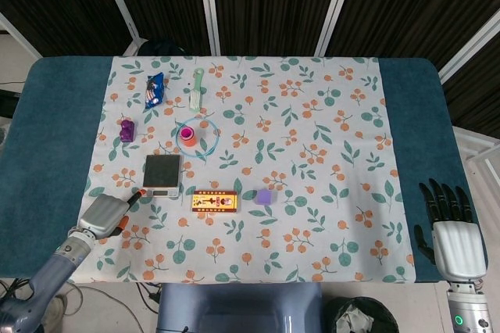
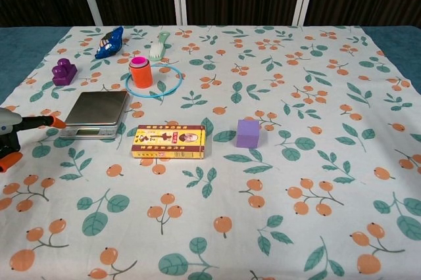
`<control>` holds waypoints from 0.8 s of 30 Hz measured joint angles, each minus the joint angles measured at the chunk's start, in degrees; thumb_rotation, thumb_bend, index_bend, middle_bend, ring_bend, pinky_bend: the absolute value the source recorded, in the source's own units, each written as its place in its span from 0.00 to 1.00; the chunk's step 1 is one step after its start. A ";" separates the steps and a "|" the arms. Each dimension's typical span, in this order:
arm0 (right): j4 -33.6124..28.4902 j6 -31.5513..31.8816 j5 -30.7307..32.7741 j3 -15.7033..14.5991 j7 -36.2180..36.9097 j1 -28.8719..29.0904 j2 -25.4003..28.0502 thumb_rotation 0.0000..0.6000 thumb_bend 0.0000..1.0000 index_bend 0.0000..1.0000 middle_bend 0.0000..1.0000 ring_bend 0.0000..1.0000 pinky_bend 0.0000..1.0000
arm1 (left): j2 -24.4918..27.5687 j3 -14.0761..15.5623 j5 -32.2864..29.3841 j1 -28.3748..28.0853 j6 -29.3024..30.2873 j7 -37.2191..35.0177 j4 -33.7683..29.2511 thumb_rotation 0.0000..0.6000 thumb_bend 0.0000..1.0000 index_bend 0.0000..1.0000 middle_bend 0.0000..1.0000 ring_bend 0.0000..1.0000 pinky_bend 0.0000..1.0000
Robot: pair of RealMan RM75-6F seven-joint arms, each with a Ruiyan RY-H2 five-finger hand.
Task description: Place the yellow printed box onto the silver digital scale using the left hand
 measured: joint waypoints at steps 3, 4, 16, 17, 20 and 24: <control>0.05 -0.06 0.08 0.01 0.05 0.01 0.02 1.00 0.51 0.03 0.07 0.06 0.01 | -0.24 0.12 -0.61 -0.16 -0.09 0.19 0.15 1.00 0.58 0.08 0.81 0.69 0.64; 0.05 -0.05 0.10 0.03 0.08 0.01 0.02 1.00 0.51 0.03 0.07 0.06 0.01 | -0.31 0.16 -0.84 -0.21 -0.13 0.28 0.25 1.00 0.58 0.08 0.81 0.69 0.64; 0.10 -0.12 0.12 0.00 0.03 0.05 -0.05 1.00 0.51 0.03 0.07 0.06 0.01 | -0.76 0.78 -2.30 -0.87 -0.01 0.99 0.73 1.00 0.58 0.08 0.81 0.69 0.64; 0.12 -0.14 0.14 0.00 0.01 0.06 -0.06 1.00 0.51 0.03 0.07 0.06 0.01 | -0.76 0.86 -2.39 -0.96 -0.08 0.99 0.75 1.00 0.58 0.08 0.81 0.69 0.64; 0.11 -0.12 0.18 0.03 -0.06 0.06 -0.08 1.00 0.51 0.03 0.07 0.06 0.01 | -0.79 1.03 -2.52 -1.16 -0.16 0.92 0.76 1.00 0.58 0.08 0.81 0.69 0.64; 0.10 -0.19 0.23 0.00 -0.14 0.07 -0.09 1.00 0.51 0.03 0.07 0.06 0.01 | -0.92 1.28 -2.60 -1.39 -0.32 1.01 0.87 1.00 0.58 0.08 0.81 0.69 0.64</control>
